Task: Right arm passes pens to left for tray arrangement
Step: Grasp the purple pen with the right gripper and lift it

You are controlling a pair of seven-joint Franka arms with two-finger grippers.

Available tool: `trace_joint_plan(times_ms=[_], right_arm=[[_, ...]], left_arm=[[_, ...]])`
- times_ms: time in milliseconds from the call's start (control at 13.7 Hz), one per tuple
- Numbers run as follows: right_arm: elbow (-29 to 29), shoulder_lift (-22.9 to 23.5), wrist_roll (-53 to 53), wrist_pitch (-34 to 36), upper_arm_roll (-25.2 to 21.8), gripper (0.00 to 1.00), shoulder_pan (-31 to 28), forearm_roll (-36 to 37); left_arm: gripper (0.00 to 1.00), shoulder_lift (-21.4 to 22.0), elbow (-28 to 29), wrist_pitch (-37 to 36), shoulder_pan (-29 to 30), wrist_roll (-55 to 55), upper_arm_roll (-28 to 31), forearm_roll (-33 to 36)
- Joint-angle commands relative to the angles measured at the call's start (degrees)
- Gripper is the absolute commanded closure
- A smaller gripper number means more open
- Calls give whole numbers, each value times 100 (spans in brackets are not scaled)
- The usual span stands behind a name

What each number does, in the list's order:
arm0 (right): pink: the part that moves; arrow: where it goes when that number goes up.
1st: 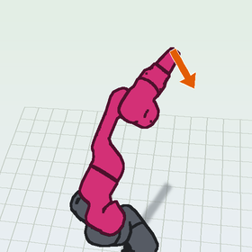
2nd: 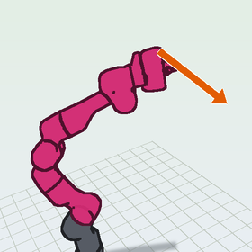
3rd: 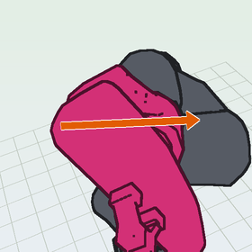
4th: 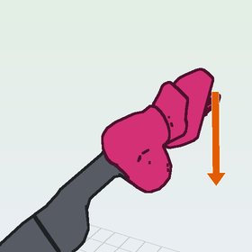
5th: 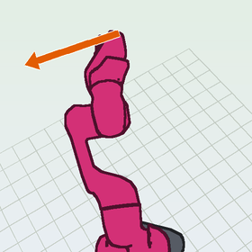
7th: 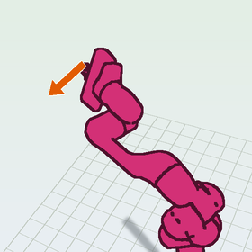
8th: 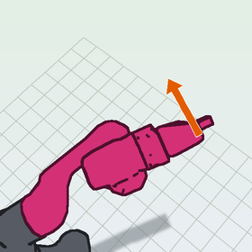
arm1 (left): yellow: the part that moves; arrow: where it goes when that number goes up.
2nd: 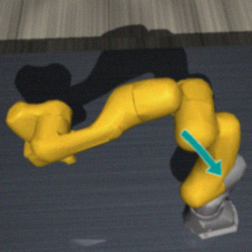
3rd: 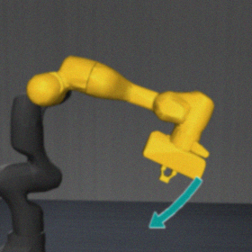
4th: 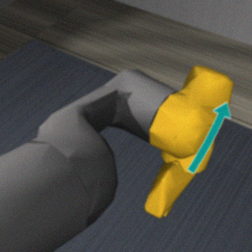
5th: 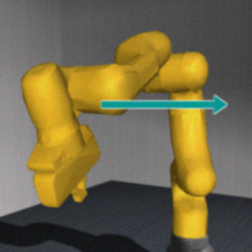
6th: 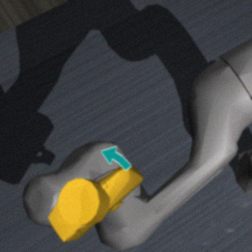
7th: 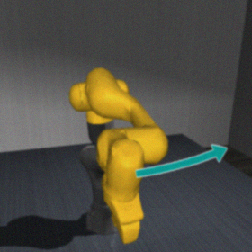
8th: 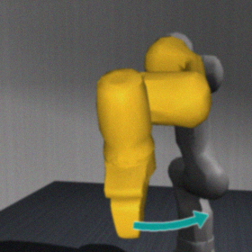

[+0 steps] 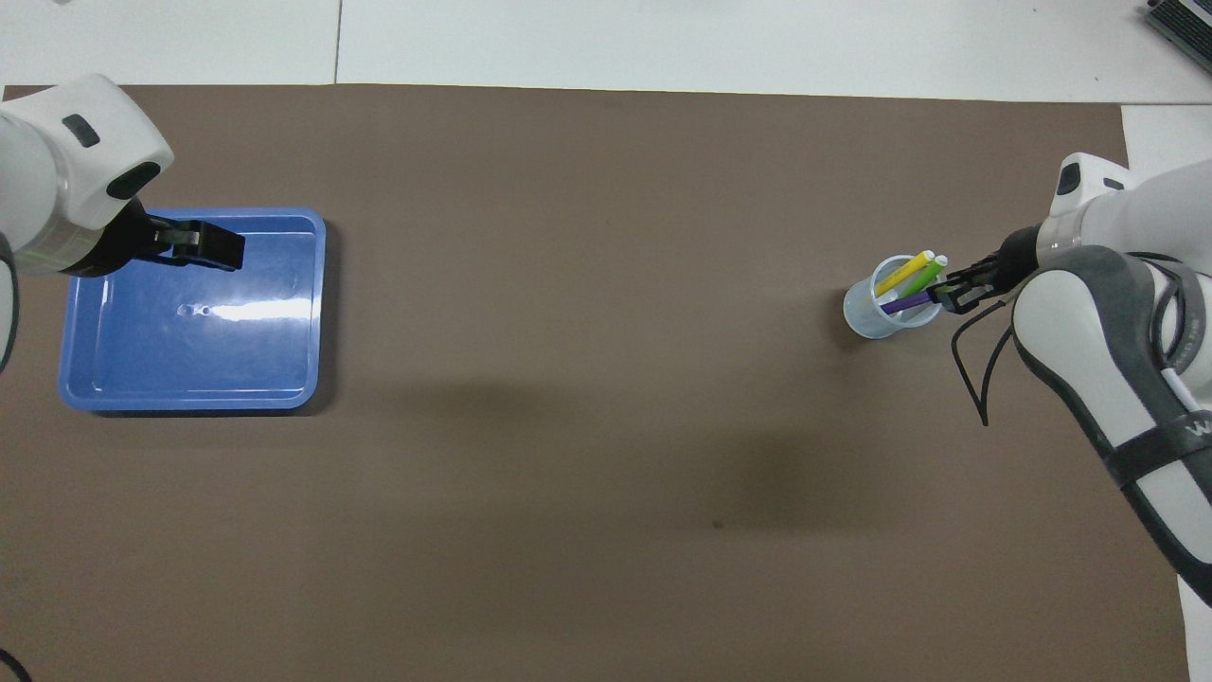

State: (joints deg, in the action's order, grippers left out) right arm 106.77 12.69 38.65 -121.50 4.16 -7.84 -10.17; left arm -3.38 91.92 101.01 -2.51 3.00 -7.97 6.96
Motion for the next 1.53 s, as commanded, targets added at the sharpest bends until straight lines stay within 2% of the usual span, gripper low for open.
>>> trace_joint_plan(times_ms=[0, 364, 801, 1092, 1311, 1457], right_arm=[[-156, 93, -112, 100, 23, 60, -59, -20], [-332, 146, -77, 92, 23, 58, -77, 278], [-288, 383, -104, -181, 32, 59, -33, 261], [-288, 383, -165, -164, 32, 61, -16, 173], [-288, 383, -288, -85, 32, 71, -7, 164], [-288, 383, -288, -67, 32, 82, -7, 164]], left_arm=[[0, 91, 98, -12, 14, -28, -3, 95], [0, 91, 98, -12, 14, -28, -3, 104], [0, 100, 107, -143, 110, -89, -3, 104], [0, 135, 125, -240, 58, -98, -11, 95], [0, 135, 116, -249, 67, -98, -20, 87], [0, 135, 116, -267, 58, -80, -20, 86]])
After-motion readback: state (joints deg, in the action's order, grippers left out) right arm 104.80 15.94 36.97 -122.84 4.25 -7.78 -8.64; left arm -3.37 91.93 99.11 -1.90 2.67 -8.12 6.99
